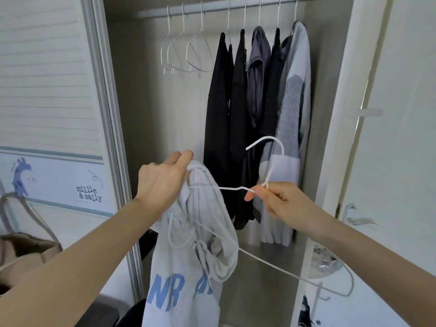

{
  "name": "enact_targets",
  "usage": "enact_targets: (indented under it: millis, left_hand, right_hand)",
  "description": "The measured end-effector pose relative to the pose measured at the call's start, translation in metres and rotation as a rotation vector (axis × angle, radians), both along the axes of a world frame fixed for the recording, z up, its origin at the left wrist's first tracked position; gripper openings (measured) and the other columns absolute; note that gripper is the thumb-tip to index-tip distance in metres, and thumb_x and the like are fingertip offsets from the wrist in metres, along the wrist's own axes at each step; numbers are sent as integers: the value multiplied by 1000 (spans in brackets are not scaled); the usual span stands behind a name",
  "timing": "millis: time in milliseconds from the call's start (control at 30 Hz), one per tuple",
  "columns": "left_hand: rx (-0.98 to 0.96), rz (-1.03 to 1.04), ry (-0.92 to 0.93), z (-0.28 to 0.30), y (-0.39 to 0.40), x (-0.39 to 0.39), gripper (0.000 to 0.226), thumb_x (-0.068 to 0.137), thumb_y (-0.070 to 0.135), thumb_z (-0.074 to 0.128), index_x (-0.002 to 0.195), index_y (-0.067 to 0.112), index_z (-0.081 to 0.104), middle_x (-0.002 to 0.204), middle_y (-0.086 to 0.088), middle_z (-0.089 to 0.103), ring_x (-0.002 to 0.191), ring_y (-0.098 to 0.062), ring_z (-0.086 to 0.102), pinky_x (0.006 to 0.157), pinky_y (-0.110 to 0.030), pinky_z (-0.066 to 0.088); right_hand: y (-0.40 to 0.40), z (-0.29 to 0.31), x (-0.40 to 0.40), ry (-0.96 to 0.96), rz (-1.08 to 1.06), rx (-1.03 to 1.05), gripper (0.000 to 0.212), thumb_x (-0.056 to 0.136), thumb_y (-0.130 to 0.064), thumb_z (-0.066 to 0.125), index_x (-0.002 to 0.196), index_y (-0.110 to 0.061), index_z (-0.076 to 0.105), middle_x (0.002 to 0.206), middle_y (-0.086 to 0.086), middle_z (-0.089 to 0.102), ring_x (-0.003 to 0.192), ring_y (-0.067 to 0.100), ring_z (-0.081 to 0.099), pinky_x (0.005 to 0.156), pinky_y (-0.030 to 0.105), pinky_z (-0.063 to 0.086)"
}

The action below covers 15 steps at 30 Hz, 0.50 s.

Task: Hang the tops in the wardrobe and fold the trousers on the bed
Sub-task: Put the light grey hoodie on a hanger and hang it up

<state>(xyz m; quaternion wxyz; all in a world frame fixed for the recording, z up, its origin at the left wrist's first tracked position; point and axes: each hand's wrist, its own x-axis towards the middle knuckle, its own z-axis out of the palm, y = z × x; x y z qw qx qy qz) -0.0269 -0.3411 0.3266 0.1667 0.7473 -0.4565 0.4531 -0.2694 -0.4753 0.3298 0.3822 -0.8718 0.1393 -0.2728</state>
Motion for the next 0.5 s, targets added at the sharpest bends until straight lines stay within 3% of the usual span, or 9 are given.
enact_targets:
  millis: [133, 233, 267, 300, 333, 367, 400, 500]
  left_hand:
    - [-61, -120, -91, -10, -7, -32, 9, 96, 20, 54, 102, 16, 59, 77, 0, 59, 34, -23, 37, 43, -19, 23]
    - [-123, -240, 18, -17, -13, -66, 34, 105, 36, 28, 105, 19, 58, 79, 3, 62, 40, -21, 43, 40, -22, 31]
    - [-156, -278, 63, -20, -15, -76, 38, 105, 36, 28, 105, 19, 61, 80, 4, 64, 45, -21, 49, 45, -28, 42]
    - [-173, -305, 105, -26, -16, -85, 35, 102, 34, 32, 105, 18, 63, 83, 4, 66, 53, -21, 56, 61, -36, 54]
    - [-161, -319, 150, -31, -16, -94, 32, 98, 33, 36, 108, 18, 63, 88, 5, 68, 64, -20, 61, 86, -43, 53]
    - [-110, -339, 209, -36, -14, -103, 33, 94, 34, 38, 112, 20, 62, 95, 6, 68, 76, -19, 63, 104, -47, 43]
    - [-31, -379, 283, -40, -11, -110, 37, 92, 40, 38, 119, 24, 58, 103, 9, 66, 90, -17, 61, 112, -50, 32]
    - [247, -563, 523, -54, 10, -124, 52, 93, 65, 30, 142, 47, 30, 131, 21, 50, 128, 0, 38, 122, -42, -3]
  right_hand:
    - [3, -13, 6, 87, 50, -17, 32, 101, -27, 44, 89, -22, 73, 45, -8, 33, 46, 11, 28, 48, 20, 29]
    - [13, -31, 8, -21, -15, -49, 30, 99, -24, 48, 84, -21, 73, 38, -8, 34, 39, 8, 27, 44, 18, 25]
    - [15, -40, 7, -87, -52, -42, 29, 98, -24, 50, 80, -20, 73, 38, -8, 34, 39, 8, 28, 44, 17, 24]
    - [18, -48, 4, -158, -95, -36, 29, 96, -24, 53, 75, -19, 73, 38, -8, 34, 38, 8, 28, 44, 16, 23]
    - [21, -55, 1, -234, -147, -35, 29, 95, -24, 56, 71, -18, 72, 39, -7, 36, 38, 8, 29, 44, 14, 23]
    - [23, -63, -5, -301, -205, -41, 30, 93, -26, 58, 68, -17, 71, 40, -7, 39, 38, 7, 32, 44, 12, 24]
    - [26, -68, -10, -364, -257, -50, 30, 92, -27, 58, 66, -18, 70, 42, -8, 43, 39, 6, 35, 45, 11, 24]
    - [34, -83, -31, -453, -329, 16, 30, 91, -24, 58, 63, -26, 69, 47, -4, 51, 44, 5, 41, 46, 13, 27]
